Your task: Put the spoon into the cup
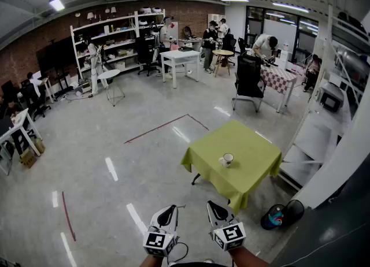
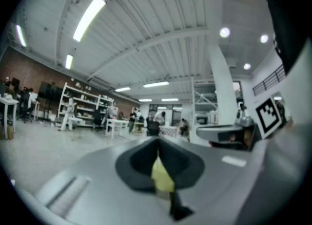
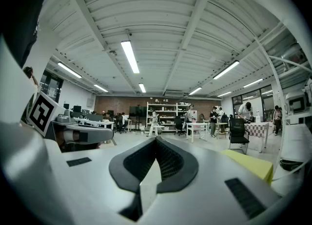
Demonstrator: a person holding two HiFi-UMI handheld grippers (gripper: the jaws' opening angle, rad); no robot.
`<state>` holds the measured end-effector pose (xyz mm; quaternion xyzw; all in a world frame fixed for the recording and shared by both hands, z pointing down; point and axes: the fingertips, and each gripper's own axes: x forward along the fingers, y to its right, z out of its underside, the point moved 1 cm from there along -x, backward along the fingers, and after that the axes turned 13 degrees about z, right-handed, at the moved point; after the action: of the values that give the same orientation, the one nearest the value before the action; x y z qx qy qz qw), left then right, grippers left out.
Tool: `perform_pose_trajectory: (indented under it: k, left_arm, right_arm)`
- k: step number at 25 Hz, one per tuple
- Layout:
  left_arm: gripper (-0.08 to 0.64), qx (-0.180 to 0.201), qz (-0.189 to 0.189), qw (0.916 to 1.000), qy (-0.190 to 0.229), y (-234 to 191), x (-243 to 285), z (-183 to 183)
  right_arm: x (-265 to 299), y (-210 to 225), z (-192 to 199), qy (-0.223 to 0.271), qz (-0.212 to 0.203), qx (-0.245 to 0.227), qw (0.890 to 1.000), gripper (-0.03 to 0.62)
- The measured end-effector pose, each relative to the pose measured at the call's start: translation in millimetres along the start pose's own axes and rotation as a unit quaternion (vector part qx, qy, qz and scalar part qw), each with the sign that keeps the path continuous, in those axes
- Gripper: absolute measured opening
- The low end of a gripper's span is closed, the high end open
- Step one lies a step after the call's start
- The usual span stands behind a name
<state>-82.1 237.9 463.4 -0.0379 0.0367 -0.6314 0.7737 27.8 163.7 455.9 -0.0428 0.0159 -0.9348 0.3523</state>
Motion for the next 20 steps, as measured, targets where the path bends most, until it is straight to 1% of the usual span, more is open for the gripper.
perform_pose_trajectory:
  k: [3, 6, 9, 13, 15, 18, 20]
  left_arm:
    - [0.012, 0.0, -0.01, 0.9999, -0.012, -6.9, -7.0, -4.6]
    - [0.012, 0.001, -0.005, 1.0, -0.007, -12.3, -11.7, -6.1]
    - [0.012, -0.003, -0.009, 0.9998, -0.018, -15.4, -16.2, -5.9]
    - [0.012, 0.001, -0.001, 1.0, -0.006, -17.6, -18.8, -7.7]
    - [0.012, -0.002, 0.006, 1.0, 0.0, -18.8, -21.2, -5.6]
    - [0.012, -0.002, 0.017, 0.9998, 0.007, -22.9, -25.0, 0.8]
    - [0.012, -0.002, 0.021, 0.9998, 0.008, -28.9, -28.3, 1.6]
  right_arm:
    - [1.2, -8.4, -4.2, 0.002, -0.001, -0.001, 1.0, 0.006]
    - [3.8, -16.3, -7.6, 0.003, 0.0, -0.003, 1.0, 0.006]
    - [4.2, -19.5, -6.8, 0.002, 0.003, -0.004, 1.0, 0.006]
    - [4.7, -22.6, -6.5, 0.009, 0.009, 0.009, 1.0, 0.006]
    - [5.6, -27.3, -3.6, 0.008, 0.003, 0.021, 1.0, 0.006]
    - [6.7, -39.8, 0.8, 0.005, -0.009, 0.019, 1.0, 0.006]
    - [6.8, -48.5, -1.4, 0.007, -0.008, 0.015, 1.0, 0.006]
